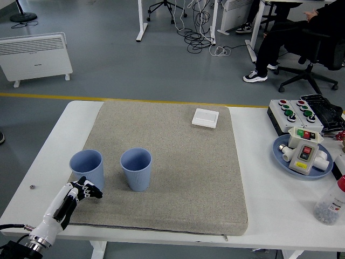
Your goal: Push cup pick cup insert cup
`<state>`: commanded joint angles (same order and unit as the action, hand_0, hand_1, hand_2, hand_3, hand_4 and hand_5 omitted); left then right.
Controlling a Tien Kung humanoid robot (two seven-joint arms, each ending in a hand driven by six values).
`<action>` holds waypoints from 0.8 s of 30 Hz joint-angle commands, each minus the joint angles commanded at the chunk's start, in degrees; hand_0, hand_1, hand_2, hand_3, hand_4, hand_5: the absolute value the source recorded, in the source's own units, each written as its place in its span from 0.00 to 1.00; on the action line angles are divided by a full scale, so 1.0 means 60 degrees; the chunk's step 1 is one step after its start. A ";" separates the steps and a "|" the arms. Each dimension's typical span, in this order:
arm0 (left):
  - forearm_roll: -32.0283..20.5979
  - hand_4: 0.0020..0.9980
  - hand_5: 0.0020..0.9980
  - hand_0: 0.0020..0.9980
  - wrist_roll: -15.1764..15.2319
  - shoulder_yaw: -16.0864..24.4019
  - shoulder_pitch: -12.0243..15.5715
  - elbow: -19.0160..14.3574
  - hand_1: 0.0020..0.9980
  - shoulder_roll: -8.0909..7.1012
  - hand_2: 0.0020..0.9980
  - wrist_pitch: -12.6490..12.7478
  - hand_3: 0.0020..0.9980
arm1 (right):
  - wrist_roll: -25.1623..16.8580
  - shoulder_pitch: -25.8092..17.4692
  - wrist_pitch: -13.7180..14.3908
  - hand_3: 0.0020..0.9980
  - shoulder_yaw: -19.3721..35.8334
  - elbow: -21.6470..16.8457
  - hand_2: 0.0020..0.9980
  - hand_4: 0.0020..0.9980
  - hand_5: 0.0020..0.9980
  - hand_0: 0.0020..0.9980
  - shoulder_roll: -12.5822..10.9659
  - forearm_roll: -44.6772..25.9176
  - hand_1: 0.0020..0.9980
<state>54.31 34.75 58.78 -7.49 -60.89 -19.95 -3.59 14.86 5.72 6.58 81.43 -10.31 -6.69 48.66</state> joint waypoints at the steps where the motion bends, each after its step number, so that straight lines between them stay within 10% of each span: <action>1: 0.0001 0.57 1.00 0.50 0.0000 -0.0005 -0.0026 0.0040 0.49 0.0000 0.47 -0.0002 0.43 | -0.0001 0.0008 0.0000 0.58 -0.0001 0.0000 0.59 0.11 0.57 0.75 0.0000 -0.0003 0.61; 24: 0.0051 0.57 1.00 0.52 0.0060 0.0015 -0.0587 0.0705 0.50 0.0093 0.47 0.0012 0.44 | -0.0008 0.0064 0.0001 0.58 -0.0020 0.0000 0.59 0.11 0.57 0.75 0.0022 -0.0048 0.61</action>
<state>54.62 35.11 58.87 -11.01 -56.66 -19.39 -3.51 14.81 6.11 6.59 81.32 -10.31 -6.55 48.37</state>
